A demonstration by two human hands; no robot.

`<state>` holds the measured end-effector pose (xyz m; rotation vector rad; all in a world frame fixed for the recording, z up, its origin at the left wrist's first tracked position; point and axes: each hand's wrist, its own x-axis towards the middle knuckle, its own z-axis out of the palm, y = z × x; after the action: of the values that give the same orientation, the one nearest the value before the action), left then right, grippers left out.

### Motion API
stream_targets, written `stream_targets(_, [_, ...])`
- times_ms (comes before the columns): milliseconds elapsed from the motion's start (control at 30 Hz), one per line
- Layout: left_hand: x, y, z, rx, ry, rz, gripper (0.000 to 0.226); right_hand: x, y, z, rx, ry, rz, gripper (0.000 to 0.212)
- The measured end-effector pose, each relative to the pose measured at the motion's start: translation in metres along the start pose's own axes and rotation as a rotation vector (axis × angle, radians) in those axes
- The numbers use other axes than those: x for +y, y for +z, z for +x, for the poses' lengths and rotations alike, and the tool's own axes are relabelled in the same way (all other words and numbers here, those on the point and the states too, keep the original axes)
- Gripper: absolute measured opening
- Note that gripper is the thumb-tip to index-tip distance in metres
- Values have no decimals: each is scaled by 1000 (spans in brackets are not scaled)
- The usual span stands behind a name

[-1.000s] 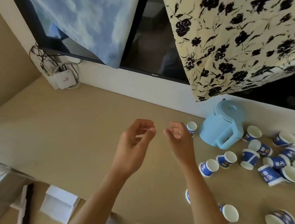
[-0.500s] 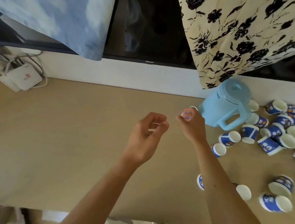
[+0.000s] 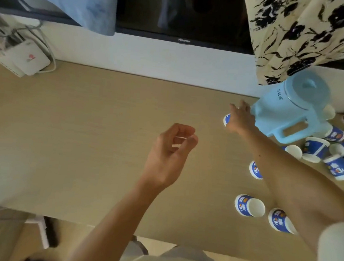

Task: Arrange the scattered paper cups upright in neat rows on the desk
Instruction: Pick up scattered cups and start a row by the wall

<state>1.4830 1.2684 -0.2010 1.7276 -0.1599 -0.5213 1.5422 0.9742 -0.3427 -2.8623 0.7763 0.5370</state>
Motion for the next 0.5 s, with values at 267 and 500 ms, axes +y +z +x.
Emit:
stream_targets(267, [-2, 2, 0, 43, -28, -18, 18, 9, 20, 4, 65, -4, -38, 49])
stream_targets(500, [-8, 12, 2, 12, -124, -45, 24, 0, 17, -32, 134, 5, 329, 52])
